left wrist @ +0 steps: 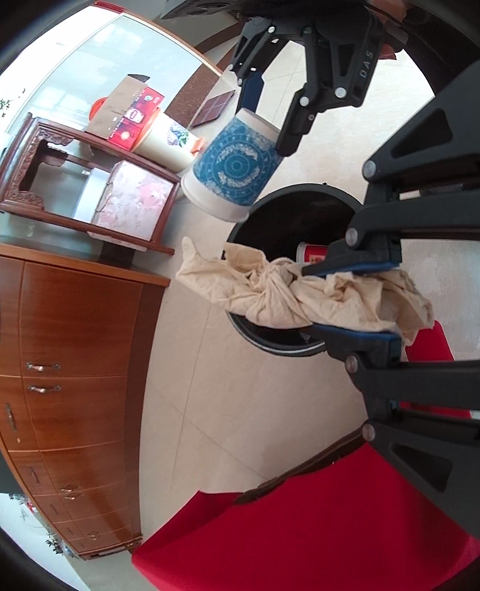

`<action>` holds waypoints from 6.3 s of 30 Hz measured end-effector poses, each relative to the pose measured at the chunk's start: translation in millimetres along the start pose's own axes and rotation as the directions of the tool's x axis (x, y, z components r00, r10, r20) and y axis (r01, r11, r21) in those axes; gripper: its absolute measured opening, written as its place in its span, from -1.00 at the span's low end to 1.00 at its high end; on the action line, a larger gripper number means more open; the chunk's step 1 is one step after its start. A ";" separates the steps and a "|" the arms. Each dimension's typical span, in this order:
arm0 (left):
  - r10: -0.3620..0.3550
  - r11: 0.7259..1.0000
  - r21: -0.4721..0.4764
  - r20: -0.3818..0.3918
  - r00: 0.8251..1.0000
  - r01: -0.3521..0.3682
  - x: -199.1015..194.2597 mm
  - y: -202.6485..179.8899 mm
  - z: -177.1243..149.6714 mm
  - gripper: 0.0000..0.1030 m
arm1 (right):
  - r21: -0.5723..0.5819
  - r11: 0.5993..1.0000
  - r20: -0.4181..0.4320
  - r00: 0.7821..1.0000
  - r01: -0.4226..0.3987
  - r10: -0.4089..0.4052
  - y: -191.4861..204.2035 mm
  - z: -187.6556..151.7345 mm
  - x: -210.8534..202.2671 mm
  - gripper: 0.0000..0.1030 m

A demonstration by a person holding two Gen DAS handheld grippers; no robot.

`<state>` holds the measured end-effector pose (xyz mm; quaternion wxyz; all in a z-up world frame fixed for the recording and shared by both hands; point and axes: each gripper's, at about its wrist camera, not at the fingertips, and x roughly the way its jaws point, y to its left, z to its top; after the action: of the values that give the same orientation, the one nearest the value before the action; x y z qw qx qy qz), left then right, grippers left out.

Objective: Collect trash
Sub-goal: 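Carry the beige cloth and patterned cup over the black bin and open both tools, then return both tools from the bin to the table toward the mask and tissue, then grasp the light blue face mask with the left tool while the right grasps the white tissue ball, then carry the face mask and tissue ball over the black bin and open both tools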

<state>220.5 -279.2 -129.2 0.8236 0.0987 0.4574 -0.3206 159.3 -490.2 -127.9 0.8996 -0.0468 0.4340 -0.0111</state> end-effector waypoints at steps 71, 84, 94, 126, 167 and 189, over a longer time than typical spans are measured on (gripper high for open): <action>0.237 0.970 -0.101 0.206 0.949 -0.221 -128.7 29.7 -33.7 0.99 | 0.213 0.975 0.159 0.983 0.062 -0.097 15.3 -2.6 -69.8 1.00; 0.357 0.908 -0.317 0.240 0.903 -0.275 -193.6 114.7 -81.3 0.99 | -0.003 0.993 0.272 0.956 -0.116 0.112 141.4 72.0 -95.2 1.00; 0.498 0.812 -0.463 0.228 0.837 -0.357 -239.4 177.3 -128.5 0.99 | -0.138 0.969 0.275 0.932 -0.203 0.235 231.6 96.4 -96.1 1.00; 0.698 0.552 -0.635 -0.002 0.716 -0.540 -300.8 411.0 -192.6 0.80 | -0.374 0.867 0.096 0.916 -0.328 0.388 474.9 238.3 -13.4 0.95; 0.575 0.699 -0.577 0.104 0.811 -0.422 -298.3 361.1 -168.3 -0.52 | -0.367 0.870 0.083 0.919 -0.331 0.385 451.4 236.6 -15.9 -0.31; 0.417 0.864 -0.412 0.267 0.869 -0.289 -269.6 210.8 -110.9 -0.52 | -0.196 0.953 0.211 0.939 -0.232 0.272 278.8 160.9 -106.8 -0.31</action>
<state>172.9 52.7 1.1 0.9400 -0.0279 0.3292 -0.0851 212.9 -194.3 28.8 0.9315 -0.0673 0.3260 0.1468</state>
